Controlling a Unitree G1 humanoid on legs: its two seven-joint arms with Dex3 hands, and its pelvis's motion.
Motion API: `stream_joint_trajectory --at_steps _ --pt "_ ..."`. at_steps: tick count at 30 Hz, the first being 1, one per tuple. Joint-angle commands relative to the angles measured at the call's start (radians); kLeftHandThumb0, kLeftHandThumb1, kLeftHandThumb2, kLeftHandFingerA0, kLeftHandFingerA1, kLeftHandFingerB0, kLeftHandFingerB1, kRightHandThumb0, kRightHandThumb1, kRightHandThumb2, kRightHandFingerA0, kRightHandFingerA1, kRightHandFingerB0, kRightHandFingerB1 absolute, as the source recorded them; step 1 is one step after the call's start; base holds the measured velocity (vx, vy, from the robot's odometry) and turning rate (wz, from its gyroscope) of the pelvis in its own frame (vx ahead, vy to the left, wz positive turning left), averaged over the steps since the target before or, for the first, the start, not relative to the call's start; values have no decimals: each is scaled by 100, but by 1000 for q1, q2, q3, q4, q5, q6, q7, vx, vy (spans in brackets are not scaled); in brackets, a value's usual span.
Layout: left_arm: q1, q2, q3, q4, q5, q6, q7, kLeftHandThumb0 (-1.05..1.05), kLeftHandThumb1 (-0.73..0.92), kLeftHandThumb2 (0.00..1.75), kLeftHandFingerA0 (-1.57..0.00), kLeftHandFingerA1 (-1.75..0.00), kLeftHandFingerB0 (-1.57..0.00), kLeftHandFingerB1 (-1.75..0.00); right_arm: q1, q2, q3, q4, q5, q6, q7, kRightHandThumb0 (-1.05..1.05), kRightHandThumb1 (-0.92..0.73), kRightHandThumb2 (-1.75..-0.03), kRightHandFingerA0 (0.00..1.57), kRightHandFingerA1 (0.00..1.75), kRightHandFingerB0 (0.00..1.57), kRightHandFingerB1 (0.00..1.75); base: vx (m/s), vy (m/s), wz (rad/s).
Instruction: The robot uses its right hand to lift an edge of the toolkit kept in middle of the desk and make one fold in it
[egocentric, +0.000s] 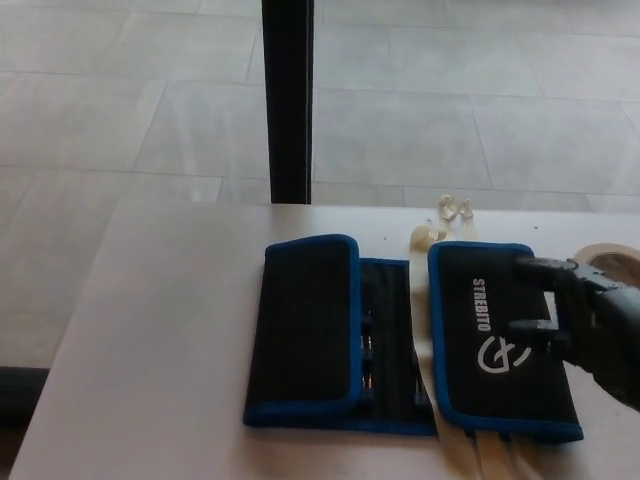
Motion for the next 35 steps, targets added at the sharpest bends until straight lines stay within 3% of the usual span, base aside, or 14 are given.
stream_joint_trajectory --at_steps 1,2,4,5,10,11,12,13,15,19,26,29,32,35 --pt "17 18 -3 -16 4 -25 -17 -99 92 87 -43 -55 -30 -39 -97 -100 -297 -192 268 318 21 -50 -70 -112 45 65 21 52 0 0 0" --pt "17 17 -5 -19 6 -21 -9 -99 92 88 -45 -55 -30 -38 -108 -129 -358 -175 291 316 29 -62 -92 -68 46 49 33 41 0 0 0" --pt "20 16 -5 -21 7 -23 -8 -94 92 85 -44 -50 -31 -35 -125 -153 -446 -148 333 341 28 -61 -91 -67 41 47 32 40 0 0 0" --pt "23 17 -3 -25 5 -18 -6 -99 92 88 -46 -54 -30 -38 -150 -166 -519 -106 367 359 12 -57 -69 -108 37 61 21 52 0 0 0" --pt "18 19 -2 -16 2 -13 -11 -98 91 88 -43 -53 -29 -39 -188 -275 -717 66 403 368 19 -54 -72 -109 33 60 15 49 0 0 0" --pt "24 15 1 -27 -5 -10 -24 -99 91 88 -41 -52 -28 -39 -165 -332 -781 139 383 327 36 -60 -91 -67 34 47 27 38 0 0 0" --pt "21 15 -1 -26 0 -14 -12 -98 91 88 -43 -52 -30 -39 -164 -356 -821 191 382 312 33 -62 -71 -106 33 61 19 50 0 0 0" --pt "20 13 1 -28 -2 -15 -7 -98 91 87 -45 -53 -32 -40 -162 -383 -858 247 374 298 28 -63 -84 -65 40 54 38 45 0 0 0" --pt "28 9 -5 -45 4 -13 -2 -99 91 87 -46 -54 -32 -40 -147 -424 -916 335 334 239 -9 -66 -77 -63 56 61 48 50 0 0 0" --pt "18 23 -4 -13 6 -20 -13 -98 92 85 -44 -53 -30 -38 -76 -465 -1110 485 303 127 -134 -71 -75 -63 61 76 49 60 0 0 0" --pt "20 14 0 -40 -2 -4 -5 -99 91 88 -41 -54 -29 -40 26 -426 -1243 598 312 -34 -157 -72 -81 -66 53 100 32 82 0 0 0" --pt "7 11 -3 -18 -1 -11 -8 -98 91 88 -42 -52 -29 -40 81 -383 -1273 651 298 -76 -173 -71 -82 -65 49 104 22 75 0 0 0" --pt "4 11 -1 -4 -4 -13 -18 -97 92 87 -41 -51 -29 -39 94 -343 -1279 726 286 -140 -205 -68 -79 -62 55 108 27 83 0 0 0" --pt "14 9 -24 -11 16 -16 -30 -81 92 72 -36 -47 -26 -34 134 -300 -1259 793 267 -170 -186 -67 -73 -60 52 113 18 78 0 0 0"
